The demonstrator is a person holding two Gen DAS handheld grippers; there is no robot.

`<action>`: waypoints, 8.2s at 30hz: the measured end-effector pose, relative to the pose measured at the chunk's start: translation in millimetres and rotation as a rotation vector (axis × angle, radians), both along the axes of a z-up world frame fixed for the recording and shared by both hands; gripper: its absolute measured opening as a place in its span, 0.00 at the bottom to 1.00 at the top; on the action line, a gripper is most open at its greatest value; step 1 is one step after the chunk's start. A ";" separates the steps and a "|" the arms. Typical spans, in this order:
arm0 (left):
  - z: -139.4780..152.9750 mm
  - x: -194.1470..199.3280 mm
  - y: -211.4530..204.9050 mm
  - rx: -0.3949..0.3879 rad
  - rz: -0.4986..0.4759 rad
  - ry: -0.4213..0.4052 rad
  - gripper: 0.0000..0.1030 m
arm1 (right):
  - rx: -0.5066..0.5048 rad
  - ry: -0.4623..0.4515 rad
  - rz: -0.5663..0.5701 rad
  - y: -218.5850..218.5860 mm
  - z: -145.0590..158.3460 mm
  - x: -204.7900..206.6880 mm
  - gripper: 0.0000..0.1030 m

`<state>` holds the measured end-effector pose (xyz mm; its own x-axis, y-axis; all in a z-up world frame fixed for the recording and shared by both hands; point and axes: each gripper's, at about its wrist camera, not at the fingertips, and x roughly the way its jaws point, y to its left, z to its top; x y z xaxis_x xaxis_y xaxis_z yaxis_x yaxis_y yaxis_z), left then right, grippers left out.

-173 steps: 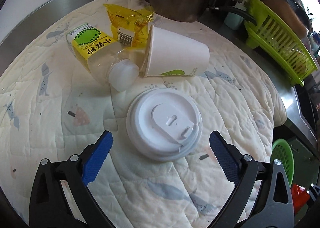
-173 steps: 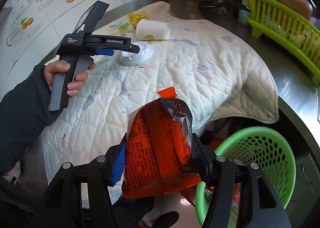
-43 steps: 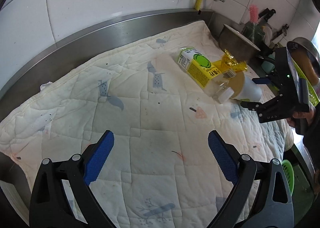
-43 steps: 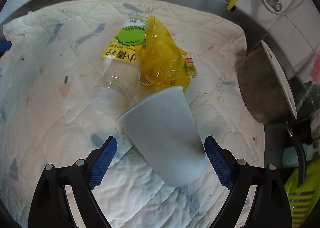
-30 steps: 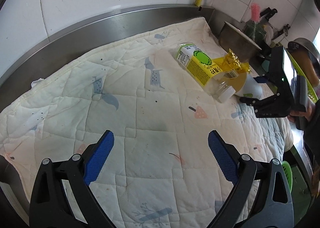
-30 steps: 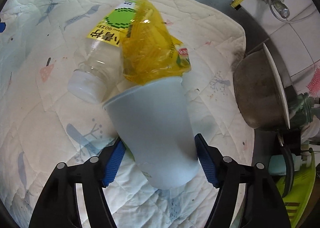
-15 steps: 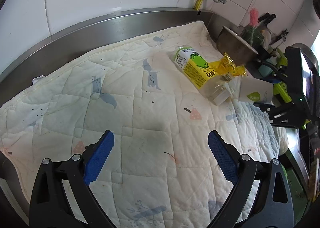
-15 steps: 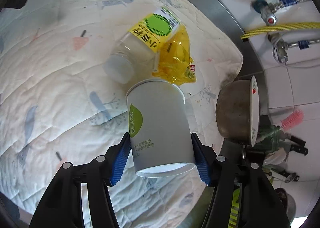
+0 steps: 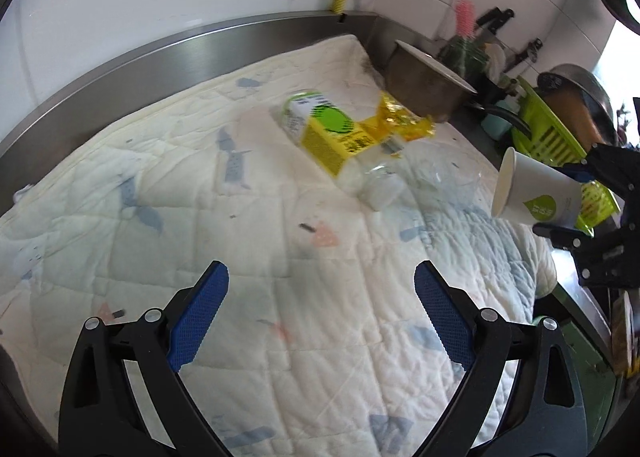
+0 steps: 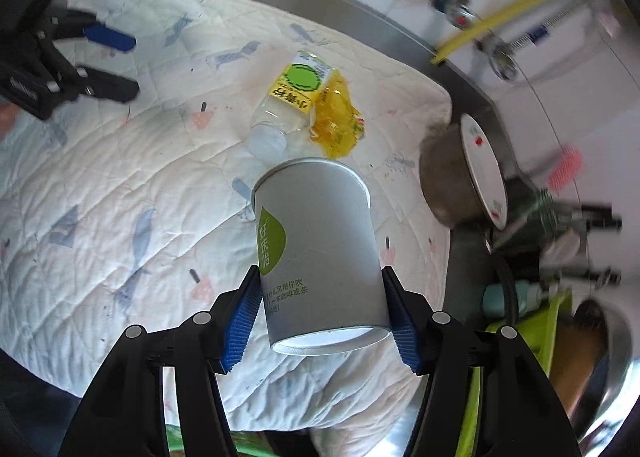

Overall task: Collect trash
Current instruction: 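Release the paper cup into the basket with the right tool while the left tool grasps the plastic cup, then carry the clear plastic cup over the basket and open the left tool, then move both tools back over the mat toward the juice bottle and wrapper, then grasp the yellow wrapper with the right tool while the left tool grasps the juice bottle, then carry the wrapper into the basket with the right tool while the left tool drops the bottle in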

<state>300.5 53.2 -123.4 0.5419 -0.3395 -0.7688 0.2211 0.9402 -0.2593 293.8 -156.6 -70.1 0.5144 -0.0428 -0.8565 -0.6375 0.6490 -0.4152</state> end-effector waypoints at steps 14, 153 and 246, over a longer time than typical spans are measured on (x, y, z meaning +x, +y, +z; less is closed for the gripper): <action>-21.7 22.2 -120.0 0.009 -0.264 -0.004 0.79 | 0.373 -0.105 -0.368 -80.0 1.1 -108.9 0.56; 25.1 -27.5 26.2 0.463 0.378 -0.128 0.95 | 0.704 -0.094 -0.471 -10.4 -15.0 33.8 0.80; 37.3 -142.3 -194.0 -0.205 -0.310 0.208 0.53 | 0.622 -0.095 -1.119 -226.7 -97.7 -349.1 0.40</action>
<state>158.2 -140.8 -86.1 0.2306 -0.6190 -0.7508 0.4088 0.7618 -0.5025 -55.3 -383.2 -167.8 0.5177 -0.0966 -0.8501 0.3929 0.9095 0.1360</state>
